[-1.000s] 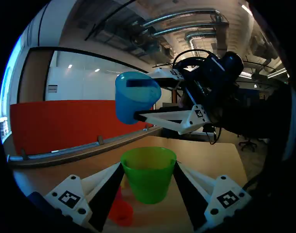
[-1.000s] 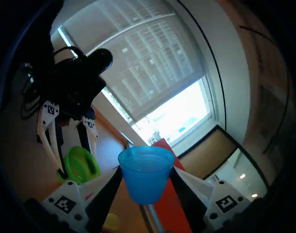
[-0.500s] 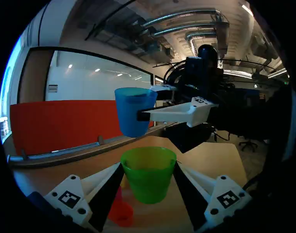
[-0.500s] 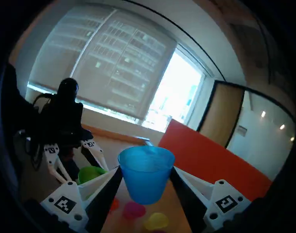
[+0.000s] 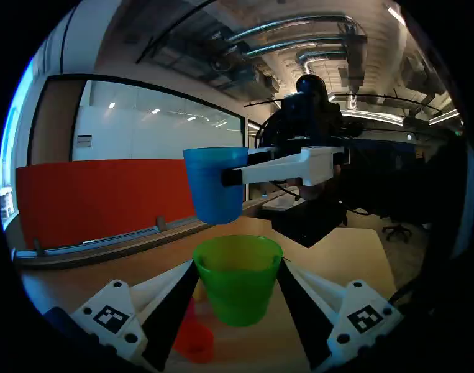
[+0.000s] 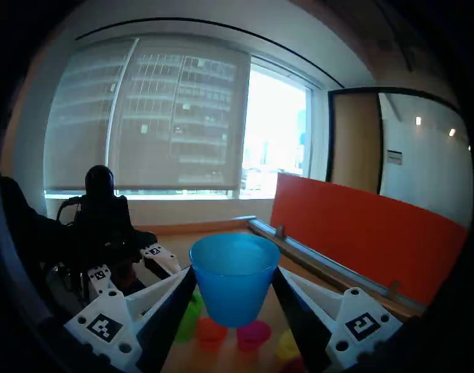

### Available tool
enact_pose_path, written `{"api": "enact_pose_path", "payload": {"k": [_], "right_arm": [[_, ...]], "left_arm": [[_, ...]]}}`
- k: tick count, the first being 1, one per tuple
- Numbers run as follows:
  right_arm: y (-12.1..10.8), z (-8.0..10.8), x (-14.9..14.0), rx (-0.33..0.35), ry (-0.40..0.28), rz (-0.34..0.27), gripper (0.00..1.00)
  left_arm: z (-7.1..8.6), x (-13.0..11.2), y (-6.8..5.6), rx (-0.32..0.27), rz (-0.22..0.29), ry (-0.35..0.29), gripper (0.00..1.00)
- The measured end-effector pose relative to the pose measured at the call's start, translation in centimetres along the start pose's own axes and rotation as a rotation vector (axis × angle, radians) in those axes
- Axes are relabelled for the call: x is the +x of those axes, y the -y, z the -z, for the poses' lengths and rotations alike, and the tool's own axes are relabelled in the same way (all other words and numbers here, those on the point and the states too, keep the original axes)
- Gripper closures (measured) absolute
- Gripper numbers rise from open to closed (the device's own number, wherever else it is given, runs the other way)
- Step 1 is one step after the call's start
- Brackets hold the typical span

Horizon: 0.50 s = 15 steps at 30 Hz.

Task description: Pour water

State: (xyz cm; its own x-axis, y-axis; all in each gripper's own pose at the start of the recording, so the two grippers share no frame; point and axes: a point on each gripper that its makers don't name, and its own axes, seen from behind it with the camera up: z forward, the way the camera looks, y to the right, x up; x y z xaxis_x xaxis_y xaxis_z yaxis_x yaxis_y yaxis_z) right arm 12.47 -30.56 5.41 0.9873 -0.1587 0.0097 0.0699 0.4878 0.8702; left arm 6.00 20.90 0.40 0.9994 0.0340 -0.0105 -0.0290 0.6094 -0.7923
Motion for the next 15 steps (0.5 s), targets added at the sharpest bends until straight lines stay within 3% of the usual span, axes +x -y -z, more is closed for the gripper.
{"api": "enact_pose_path", "payload": {"k": [15], "right_arm": [[-1.0, 0.6, -0.9, -0.018, 0.008, -0.042, 0.11]], "left_arm": [[-0.1, -0.4, 0.2, 0.0, -0.003, 0.023, 0.14]]}}
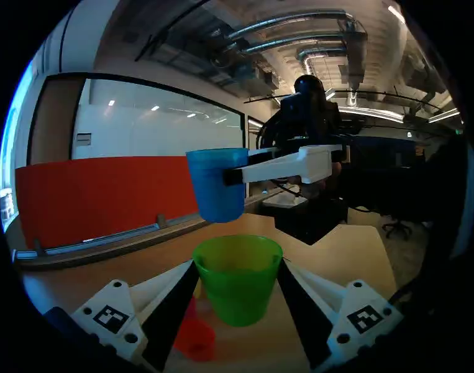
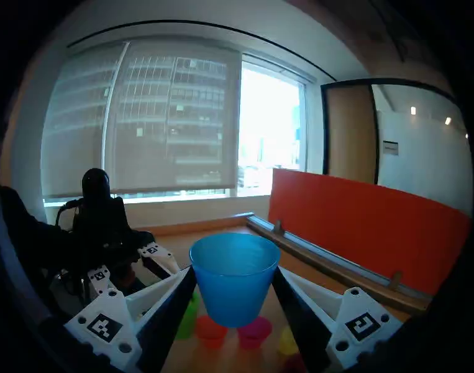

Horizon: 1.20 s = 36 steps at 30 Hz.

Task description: Pour water

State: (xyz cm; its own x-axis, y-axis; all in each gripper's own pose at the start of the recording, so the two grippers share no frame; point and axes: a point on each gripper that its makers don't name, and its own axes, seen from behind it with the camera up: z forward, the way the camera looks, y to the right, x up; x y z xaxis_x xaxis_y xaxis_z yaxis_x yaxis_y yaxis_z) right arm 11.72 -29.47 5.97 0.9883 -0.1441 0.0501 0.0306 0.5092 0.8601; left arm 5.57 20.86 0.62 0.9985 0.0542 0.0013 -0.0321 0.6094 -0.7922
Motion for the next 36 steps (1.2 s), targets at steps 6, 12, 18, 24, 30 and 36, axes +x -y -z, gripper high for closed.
{"api": "enact_pose_path", "payload": {"k": [6, 12, 18, 24, 30, 36], "right_arm": [[-0.5, 0.3, -0.5, -0.007, 0.005, 0.002, 0.11], [-1.1, 0.9, -1.4, -0.019, 0.024, 0.003, 0.11], [-2.2, 1.7, -3.5, -0.036, 0.081, 0.007, 0.11], [-2.9, 2.8, -5.9, -0.039, 0.14, 0.008, 0.11], [-3.4, 3.6, -7.7, -0.035, 0.18, -0.005, 0.11], [-3.8, 4.4, -9.5, -0.029, 0.223, -0.015, 0.11]], "left_arm": [[-0.1, -0.4, 0.2, 0.0, 0.003, 0.023, 0.14], [-0.3, -1.1, 0.1, -0.006, -0.01, 0.067, 0.14], [-0.6, -2.7, 0.2, -0.003, -0.025, 0.142, 0.14], [-1.0, -4.6, 0.4, 0.005, -0.047, 0.234, 0.14], [-1.6, -5.7, 0.4, 0.005, -0.054, 0.286, 0.14], [-2.1, -6.4, 0.1, -0.001, -0.063, 0.327, 0.13]]}}
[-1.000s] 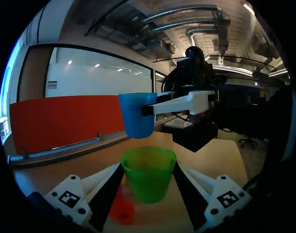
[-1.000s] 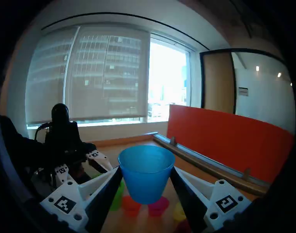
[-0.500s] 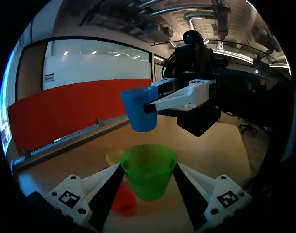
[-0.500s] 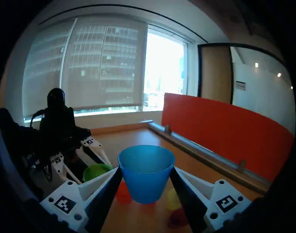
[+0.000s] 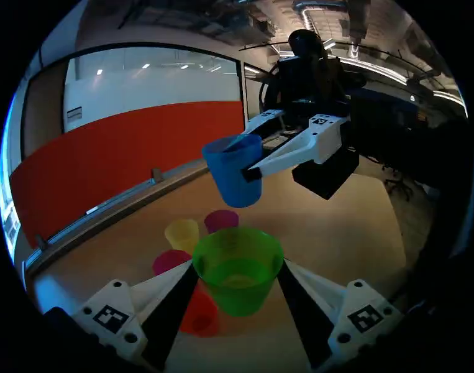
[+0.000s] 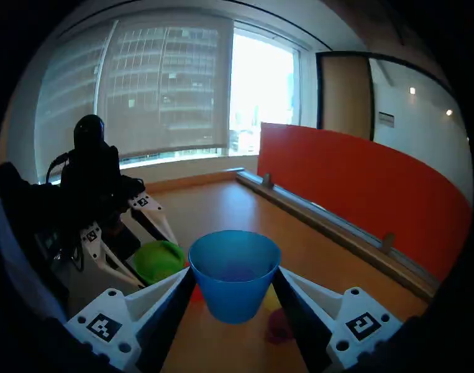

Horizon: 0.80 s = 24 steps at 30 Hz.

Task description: Pour water

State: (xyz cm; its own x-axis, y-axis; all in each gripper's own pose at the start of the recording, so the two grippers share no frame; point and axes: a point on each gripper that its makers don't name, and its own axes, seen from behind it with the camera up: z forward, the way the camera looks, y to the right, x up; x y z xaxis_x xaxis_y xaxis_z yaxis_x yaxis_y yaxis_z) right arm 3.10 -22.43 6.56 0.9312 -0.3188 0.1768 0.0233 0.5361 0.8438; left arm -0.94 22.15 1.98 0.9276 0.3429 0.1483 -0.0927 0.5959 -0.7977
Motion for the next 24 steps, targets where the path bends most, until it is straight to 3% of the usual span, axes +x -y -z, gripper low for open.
{"api": "enact_pose_path", "payload": {"k": [8, 24], "right_arm": [[-0.4, 0.5, -2.5, 0.012, 0.054, -0.003, 0.11], [-1.7, 1.5, -8.0, 0.013, 0.156, -0.016, 0.1]], "left_arm": [[-1.0, -1.2, -0.6, -0.018, -0.018, 0.066, 0.13], [-2.3, -3.4, -1.9, -0.06, -0.02, 0.138, 0.1]]}}
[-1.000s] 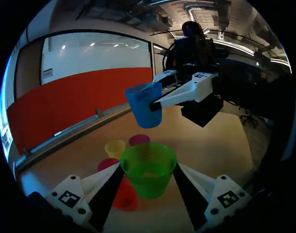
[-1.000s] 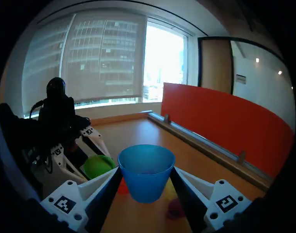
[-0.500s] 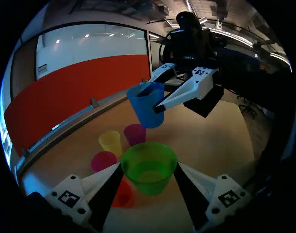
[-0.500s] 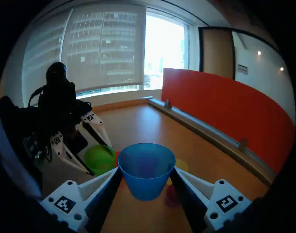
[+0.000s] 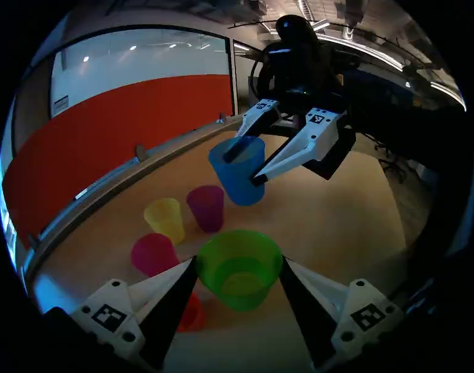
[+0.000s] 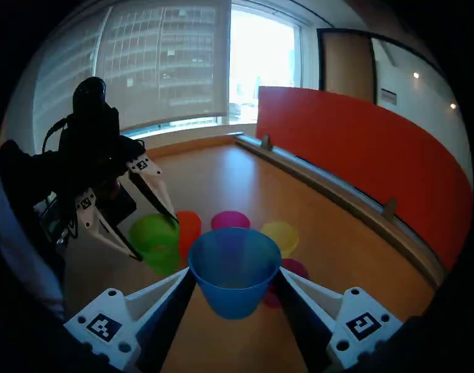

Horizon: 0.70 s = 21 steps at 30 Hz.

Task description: Pour water

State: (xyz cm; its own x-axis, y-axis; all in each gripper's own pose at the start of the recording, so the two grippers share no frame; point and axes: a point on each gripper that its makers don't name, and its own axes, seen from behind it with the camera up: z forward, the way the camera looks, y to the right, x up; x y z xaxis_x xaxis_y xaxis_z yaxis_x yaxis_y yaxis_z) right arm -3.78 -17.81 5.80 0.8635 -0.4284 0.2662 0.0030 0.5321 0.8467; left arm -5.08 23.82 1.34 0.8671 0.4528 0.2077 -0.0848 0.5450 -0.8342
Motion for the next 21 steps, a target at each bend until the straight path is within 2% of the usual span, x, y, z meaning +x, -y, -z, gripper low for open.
{"api": "enact_pose_path", "payload": {"k": [21], "right_arm": [[0.1, -0.2, -1.8, 0.004, 0.018, -0.015, 0.11]], "left_arm": [[-2.2, -2.9, -1.4, -0.043, -0.016, 0.075, 0.09]]}}
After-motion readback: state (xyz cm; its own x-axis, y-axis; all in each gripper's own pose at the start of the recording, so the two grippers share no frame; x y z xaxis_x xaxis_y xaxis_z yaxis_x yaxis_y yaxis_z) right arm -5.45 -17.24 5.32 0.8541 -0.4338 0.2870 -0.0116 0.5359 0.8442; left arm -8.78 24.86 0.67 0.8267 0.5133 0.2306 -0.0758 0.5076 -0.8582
